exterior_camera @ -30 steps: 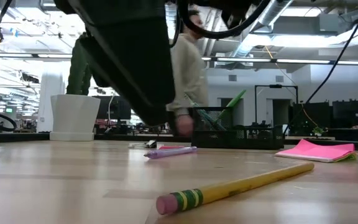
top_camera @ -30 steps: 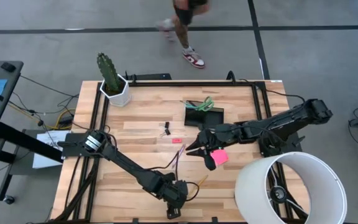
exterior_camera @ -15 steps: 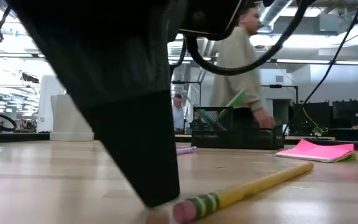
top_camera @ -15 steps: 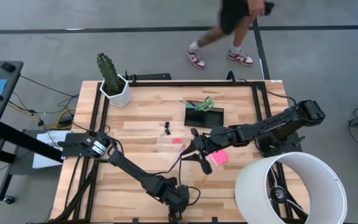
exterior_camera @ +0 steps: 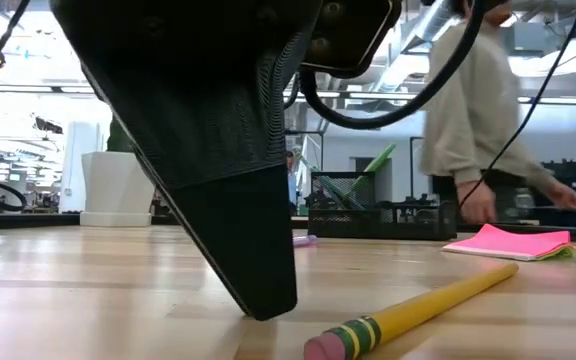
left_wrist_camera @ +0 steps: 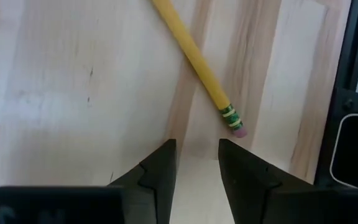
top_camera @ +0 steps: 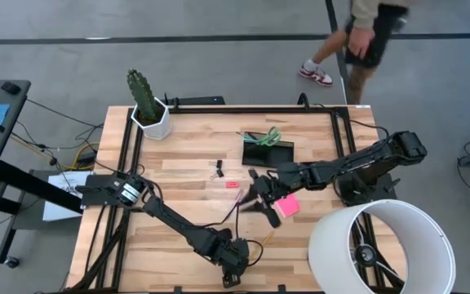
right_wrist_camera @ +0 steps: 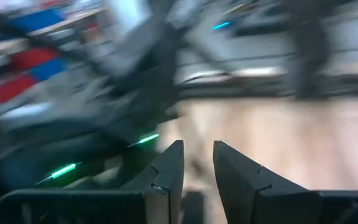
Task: Pick and place office supplies into organizer
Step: Put the yellow pencil into the black desk organizer, then put the purple pen into the black desk organizer
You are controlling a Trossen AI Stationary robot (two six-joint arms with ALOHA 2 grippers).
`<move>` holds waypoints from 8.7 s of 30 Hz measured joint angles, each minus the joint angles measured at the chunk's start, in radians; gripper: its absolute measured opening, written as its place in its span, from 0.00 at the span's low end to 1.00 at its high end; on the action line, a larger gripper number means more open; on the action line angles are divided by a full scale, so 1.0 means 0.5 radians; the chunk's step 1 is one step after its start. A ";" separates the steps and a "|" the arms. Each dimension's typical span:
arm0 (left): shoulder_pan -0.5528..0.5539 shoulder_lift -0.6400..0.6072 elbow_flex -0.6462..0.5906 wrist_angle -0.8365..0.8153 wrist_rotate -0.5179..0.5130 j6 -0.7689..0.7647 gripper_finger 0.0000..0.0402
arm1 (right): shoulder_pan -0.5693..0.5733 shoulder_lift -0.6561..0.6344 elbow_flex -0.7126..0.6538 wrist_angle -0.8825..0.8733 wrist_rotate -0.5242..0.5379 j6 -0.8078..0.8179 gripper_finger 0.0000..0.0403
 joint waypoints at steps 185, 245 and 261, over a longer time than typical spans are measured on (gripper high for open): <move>1.171 -1.397 -0.002 -2.071 -1.109 1.338 0.28 | -1.024 1.303 1.898 -3.139 0.949 -1.645 0.27; 0.461 -1.665 -0.006 -2.030 -1.168 -0.569 0.28 | -0.850 0.961 0.747 -1.541 -1.333 -2.300 0.27; 0.477 -1.651 -0.006 -2.048 -1.217 -0.535 0.28 | -0.749 1.247 0.561 -0.854 -1.412 -2.089 0.27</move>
